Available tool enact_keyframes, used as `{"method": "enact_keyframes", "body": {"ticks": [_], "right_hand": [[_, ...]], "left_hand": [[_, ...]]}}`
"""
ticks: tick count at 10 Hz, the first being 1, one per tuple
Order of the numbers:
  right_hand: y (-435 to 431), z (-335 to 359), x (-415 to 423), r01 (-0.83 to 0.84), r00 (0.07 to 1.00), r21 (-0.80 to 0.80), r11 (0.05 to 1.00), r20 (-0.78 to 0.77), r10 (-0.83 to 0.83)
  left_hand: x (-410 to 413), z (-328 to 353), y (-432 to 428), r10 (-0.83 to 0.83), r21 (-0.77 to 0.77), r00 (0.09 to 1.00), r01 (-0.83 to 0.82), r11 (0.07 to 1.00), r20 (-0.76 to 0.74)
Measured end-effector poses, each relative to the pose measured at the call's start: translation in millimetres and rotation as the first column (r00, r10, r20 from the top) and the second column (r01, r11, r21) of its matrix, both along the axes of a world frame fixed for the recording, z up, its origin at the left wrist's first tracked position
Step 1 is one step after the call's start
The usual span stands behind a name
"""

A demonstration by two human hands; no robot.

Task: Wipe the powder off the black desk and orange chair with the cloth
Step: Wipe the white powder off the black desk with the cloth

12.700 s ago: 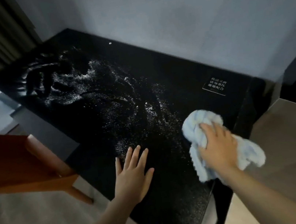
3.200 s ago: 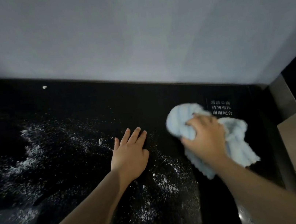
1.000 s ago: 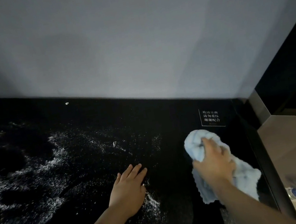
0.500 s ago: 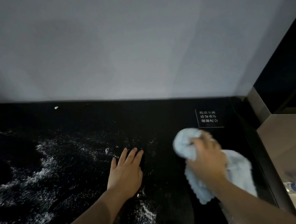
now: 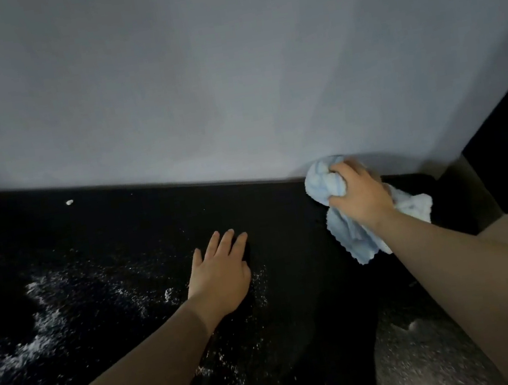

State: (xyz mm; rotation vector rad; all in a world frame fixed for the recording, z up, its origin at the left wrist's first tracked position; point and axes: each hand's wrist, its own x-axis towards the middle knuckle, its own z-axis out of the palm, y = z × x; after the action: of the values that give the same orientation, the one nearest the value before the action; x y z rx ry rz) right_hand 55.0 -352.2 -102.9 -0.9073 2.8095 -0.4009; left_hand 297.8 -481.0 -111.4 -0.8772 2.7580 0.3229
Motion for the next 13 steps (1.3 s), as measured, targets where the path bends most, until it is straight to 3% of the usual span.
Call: {"method": "enact_keyframes", "body": {"ticks": [1, 2, 3, 4, 5, 6, 7, 9, 10, 11, 12, 13], "right_hand": [[-2, -13, 14, -0.02, 0.996, 0.035, 0.999, -0.086, 0.023], [21, -18, 62, -0.167, 0.973, -0.064, 0.984, -0.171, 0.154], [56, -12, 123, -0.395, 0.919, -0.226, 0.89, -0.098, 0.382], [87, -3, 166, -0.501, 0.828, -0.4, 0.767, 0.035, 0.559], [107, 0, 149, -0.378, 0.914, -0.42, 0.825, -0.025, 0.406], [98, 8, 94, -0.188, 0.982, -0.27, 0.944, -0.043, 0.184], [86, 4, 80, -0.03, 0.999, -0.124, 0.992, 0.021, 0.033], [125, -7, 177, -0.354, 0.935, -0.184, 0.917, -0.043, 0.353], [142, 0, 203, -0.464, 0.874, -0.255, 0.848, 0.027, 0.486], [140, 12, 154, -0.293, 0.951, -0.339, 0.894, -0.004, 0.31], [137, 12, 105, -0.088, 0.996, -0.2, 0.976, -0.008, 0.088], [137, -6, 131, -0.14, 0.99, -0.103, 0.985, -0.014, 0.139]], "left_hand": [[1, -2, 5, -0.014, 0.028, 1.0, 0.015, 0.999, -0.02], [6, -5, 14, -0.027, 0.04, 0.997, 0.031, 0.999, -0.078], [16, -12, 28, -0.039, 0.041, 0.996, 0.042, 0.998, -0.086], [31, -14, 39, -0.022, 0.089, 0.997, 0.029, 0.996, -0.077], [47, -12, 50, -0.001, 0.085, 0.992, 0.012, 0.996, -0.123], [59, -8, 58, 0.007, 0.091, 0.992, 0.005, 0.996, -0.124], [65, -2, 68, 0.015, 0.099, 0.995, -0.006, 0.995, -0.099], [67, 5, 79, -0.006, 0.084, 0.995, 0.015, 0.996, -0.101], [71, 4, 82, 0.005, 0.094, 0.995, 0.004, 0.996, -0.095], [77, 1, 89, -0.027, 0.088, 0.996, 0.035, 0.995, -0.088], [77, -3, 100, -0.045, 0.105, 0.996, 0.053, 0.993, -0.079], [73, -6, 111, -0.069, 0.089, 0.992, 0.079, 0.993, -0.102]]}}
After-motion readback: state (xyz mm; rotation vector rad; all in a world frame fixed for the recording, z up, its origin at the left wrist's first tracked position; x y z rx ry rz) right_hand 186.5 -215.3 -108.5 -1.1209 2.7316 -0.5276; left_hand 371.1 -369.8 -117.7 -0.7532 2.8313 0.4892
